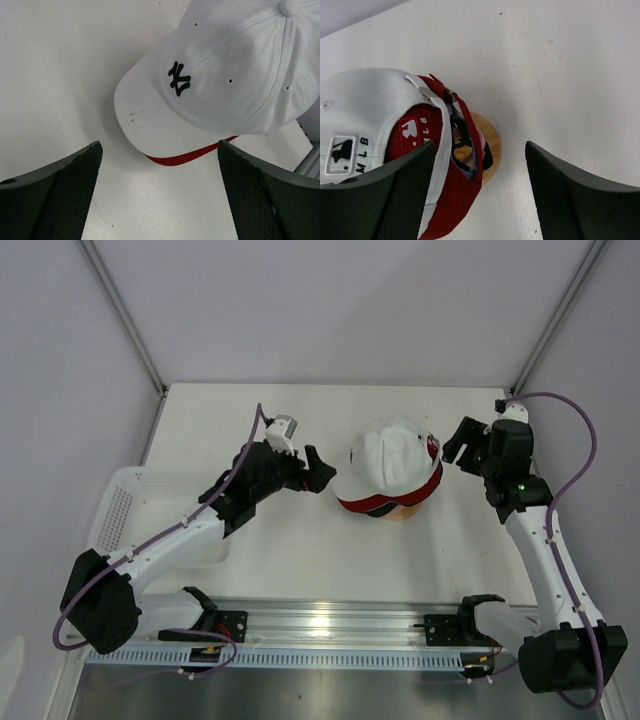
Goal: Stack the hats
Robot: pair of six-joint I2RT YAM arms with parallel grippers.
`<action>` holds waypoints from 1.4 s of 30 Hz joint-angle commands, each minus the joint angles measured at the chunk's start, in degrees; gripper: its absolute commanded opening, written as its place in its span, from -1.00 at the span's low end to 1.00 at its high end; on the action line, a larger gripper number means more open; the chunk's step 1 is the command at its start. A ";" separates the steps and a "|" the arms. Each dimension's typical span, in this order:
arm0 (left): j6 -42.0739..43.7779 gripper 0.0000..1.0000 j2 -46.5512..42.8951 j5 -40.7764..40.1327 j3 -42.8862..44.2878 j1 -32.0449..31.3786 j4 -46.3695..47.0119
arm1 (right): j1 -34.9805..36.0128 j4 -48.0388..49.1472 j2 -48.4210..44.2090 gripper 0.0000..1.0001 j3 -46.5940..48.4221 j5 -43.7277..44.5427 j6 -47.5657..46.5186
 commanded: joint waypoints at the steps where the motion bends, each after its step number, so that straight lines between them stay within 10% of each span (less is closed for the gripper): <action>1: 1.20 0.96 0.90 1.33 2.85 0.19 0.46 | -0.23 4.22 0.37 0.51 1.07 -2.14 0.61; 11: 1.11 0.97 2.75 0.89 3.38 0.37 0.28 | -0.14 5.71 6.43 0.34 0.02 -6.28 0.53; 17: 0.76 0.97 4.94 0.45 4.08 0.46 -0.68 | -0.05 2.39 7.06 -0.69 0.63 -0.33 0.53; 22: 0.32 0.97 6.35 1.33 4.79 0.54 -0.07 | 0.04 0.53 4.51 -1.00 0.37 0.84 -0.09; 42: 0.14 0.97 10.48 2.03 7.07 0.46 -0.68 | 1.79 3.61 5.65 -1.00 -14.13 3.04 4.66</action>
